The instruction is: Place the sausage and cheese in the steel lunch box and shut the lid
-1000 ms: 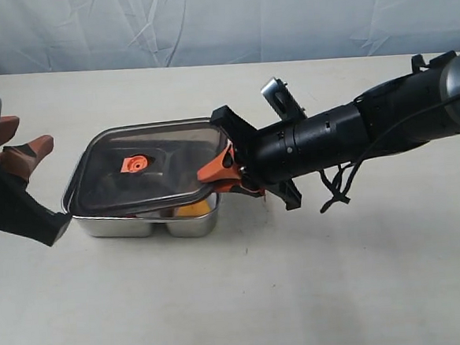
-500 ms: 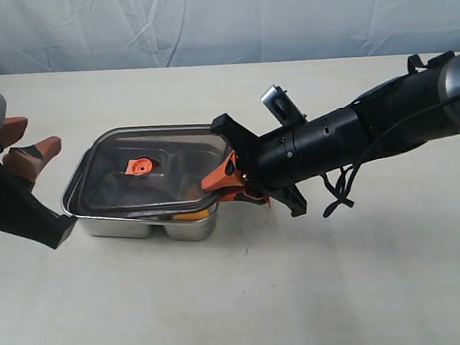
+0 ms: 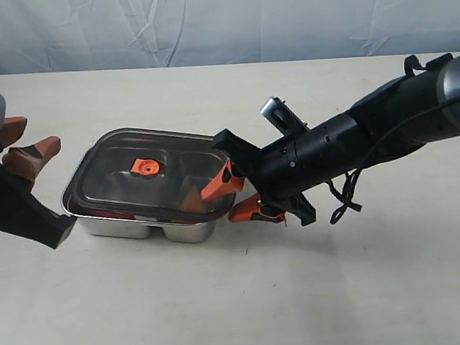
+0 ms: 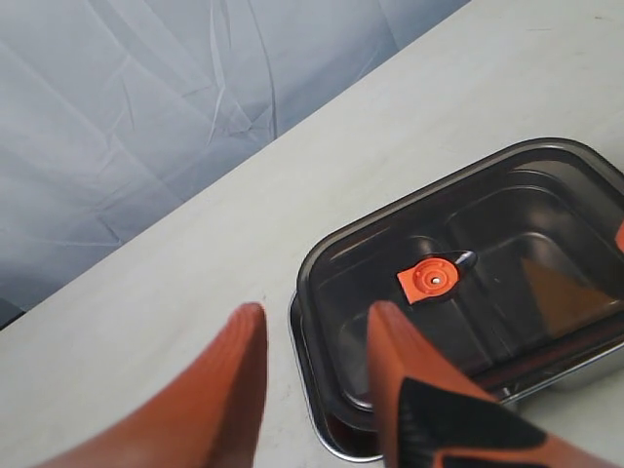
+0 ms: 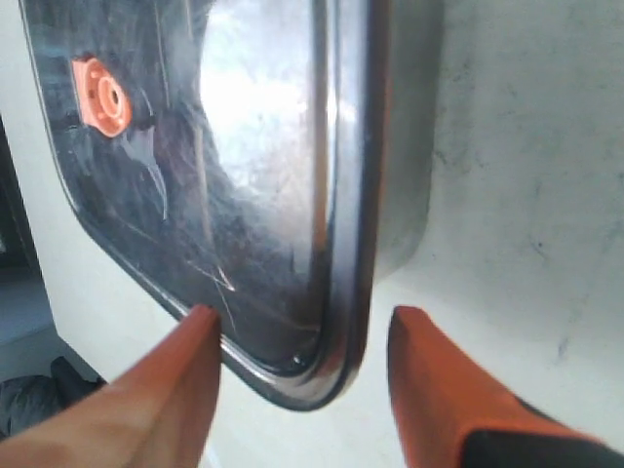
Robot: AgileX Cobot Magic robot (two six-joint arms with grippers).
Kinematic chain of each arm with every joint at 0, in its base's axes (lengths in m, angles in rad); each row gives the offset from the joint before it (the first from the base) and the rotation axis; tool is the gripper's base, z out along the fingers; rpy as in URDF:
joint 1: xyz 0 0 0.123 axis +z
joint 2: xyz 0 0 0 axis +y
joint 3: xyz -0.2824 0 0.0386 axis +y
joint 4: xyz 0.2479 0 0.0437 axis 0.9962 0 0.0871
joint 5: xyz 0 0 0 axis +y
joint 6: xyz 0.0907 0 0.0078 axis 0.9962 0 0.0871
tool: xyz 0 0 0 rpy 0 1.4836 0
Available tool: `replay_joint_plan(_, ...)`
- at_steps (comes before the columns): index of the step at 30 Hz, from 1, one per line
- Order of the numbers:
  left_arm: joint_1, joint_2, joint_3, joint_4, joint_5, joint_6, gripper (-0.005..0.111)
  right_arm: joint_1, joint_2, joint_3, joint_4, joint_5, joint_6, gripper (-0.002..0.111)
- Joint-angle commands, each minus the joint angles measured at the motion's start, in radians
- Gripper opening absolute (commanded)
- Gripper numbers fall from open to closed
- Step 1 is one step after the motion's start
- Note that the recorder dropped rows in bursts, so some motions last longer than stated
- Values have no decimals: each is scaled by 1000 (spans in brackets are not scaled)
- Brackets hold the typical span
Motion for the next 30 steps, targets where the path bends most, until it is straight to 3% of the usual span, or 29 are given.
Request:
replay_joint_plan(1,4,-7,2,12,-1,-9,34,3,-3,3,-8,34,-1,51)
replay_joint_plan(11,4,-7,2,13,24,-9,34,1,-41,3,-106,45,5,51)
replay_joint_plan(22,4,-7,2,13,34,-9,34,-42,-164,3,-465,5,221,50)
replay_joint_plan(25,4,-7,2,18,60,-9,32,-49,-188,3,-602,-55,328,36)
replay_joint_plan(28,8,-7,2,34,69,-9,22,-49,-193,3,-663,-154,335,2)
replay_joint_plan(30,16,-7,2,54,67,-4,11,-49,-188,0,-668,-220,335,0)
